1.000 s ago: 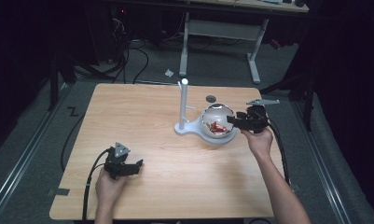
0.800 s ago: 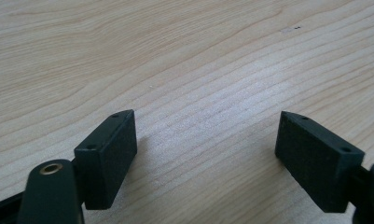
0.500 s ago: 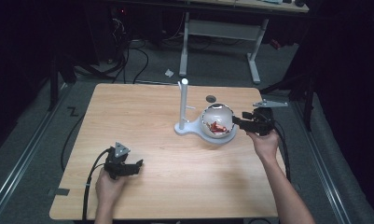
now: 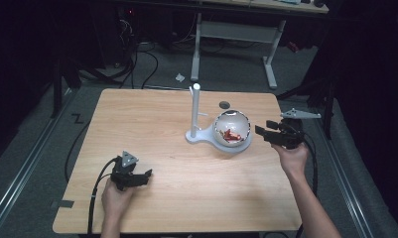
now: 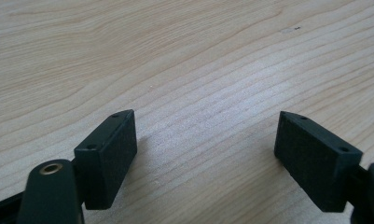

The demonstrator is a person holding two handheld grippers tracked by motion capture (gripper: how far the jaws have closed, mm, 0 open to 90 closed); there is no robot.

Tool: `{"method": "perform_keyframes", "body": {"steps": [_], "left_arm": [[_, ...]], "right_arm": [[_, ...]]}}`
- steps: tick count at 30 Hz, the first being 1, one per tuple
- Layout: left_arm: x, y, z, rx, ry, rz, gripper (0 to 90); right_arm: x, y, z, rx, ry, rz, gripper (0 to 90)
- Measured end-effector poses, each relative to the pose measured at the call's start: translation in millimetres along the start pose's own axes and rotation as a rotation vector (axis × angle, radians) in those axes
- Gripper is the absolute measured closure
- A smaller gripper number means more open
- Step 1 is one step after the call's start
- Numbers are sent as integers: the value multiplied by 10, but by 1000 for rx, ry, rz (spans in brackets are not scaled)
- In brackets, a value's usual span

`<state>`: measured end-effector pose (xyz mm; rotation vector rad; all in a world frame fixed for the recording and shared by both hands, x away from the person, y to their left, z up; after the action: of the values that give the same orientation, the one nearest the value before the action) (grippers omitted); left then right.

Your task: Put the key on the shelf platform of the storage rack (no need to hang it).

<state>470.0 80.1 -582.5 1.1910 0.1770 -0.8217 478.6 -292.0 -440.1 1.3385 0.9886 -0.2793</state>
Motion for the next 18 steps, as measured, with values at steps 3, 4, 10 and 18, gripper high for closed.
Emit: {"method": "perform_keyframes", "body": {"steps": [3,4,10,18], "left_arm": [[0,0,0,0,0,0,212],[0,-1,0,1,0,-1,212],[0,0,0,0,0,0,211],[1,-2,0,2,1,-1,210]], "right_arm": [[-87,-5,-25,-3,-2,13,434],[-108,-9,-37,-5,-3,14,433],[-210,-30,-92,-15,2,29,429],[-466,-107,-107,-17,-57,64,438]]}}
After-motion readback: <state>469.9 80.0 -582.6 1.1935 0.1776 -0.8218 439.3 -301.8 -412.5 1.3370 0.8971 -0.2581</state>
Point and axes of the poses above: each handheld gripper's, and its own axes: x roughly forward along the jaws, y roughly out of its top, z roughly to its right, the point moved 10 cm from there along x, roughly forward along the jaws, and after that the axes turned 13 degrees about -z, right-handed, at the moved point
